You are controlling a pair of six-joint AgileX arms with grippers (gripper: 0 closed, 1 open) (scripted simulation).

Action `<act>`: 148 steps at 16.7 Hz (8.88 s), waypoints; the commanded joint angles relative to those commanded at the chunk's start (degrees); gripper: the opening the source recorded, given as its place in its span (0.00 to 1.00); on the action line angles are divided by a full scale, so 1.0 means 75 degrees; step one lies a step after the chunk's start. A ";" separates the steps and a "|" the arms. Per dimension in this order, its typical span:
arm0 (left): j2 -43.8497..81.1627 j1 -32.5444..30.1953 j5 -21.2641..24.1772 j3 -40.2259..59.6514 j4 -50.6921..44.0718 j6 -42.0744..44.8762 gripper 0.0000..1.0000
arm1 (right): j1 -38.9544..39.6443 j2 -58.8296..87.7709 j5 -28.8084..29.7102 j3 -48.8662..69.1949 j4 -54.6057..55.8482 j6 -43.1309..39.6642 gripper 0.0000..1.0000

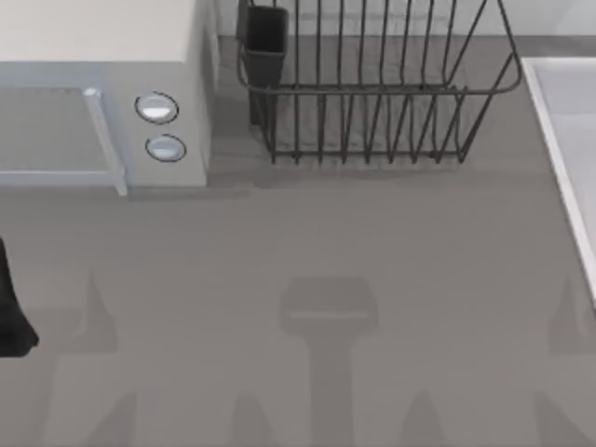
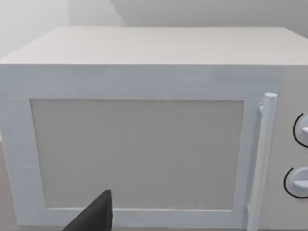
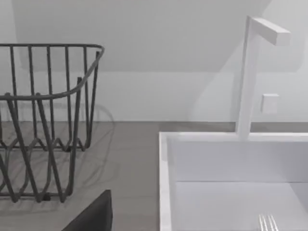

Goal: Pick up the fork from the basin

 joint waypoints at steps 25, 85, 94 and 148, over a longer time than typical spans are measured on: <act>0.0000 0.0000 0.0000 0.0000 0.0000 0.0000 1.00 | -0.1795 1.5768 0.0042 1.4114 -0.8340 -0.1642 1.00; 0.0000 0.0000 0.0000 0.0000 0.0000 0.0000 1.00 | -0.2126 1.9423 -0.0031 1.6664 -0.8998 -0.1894 0.00; 0.0000 0.0000 0.0000 0.0000 0.0000 0.0000 1.00 | -0.2115 1.8933 -0.0040 1.7763 -1.0457 -0.1886 0.00; 0.0000 0.0000 0.0000 0.0000 0.0000 0.0000 1.00 | 0.2718 1.2334 0.0000 0.7249 -0.6870 0.2800 0.98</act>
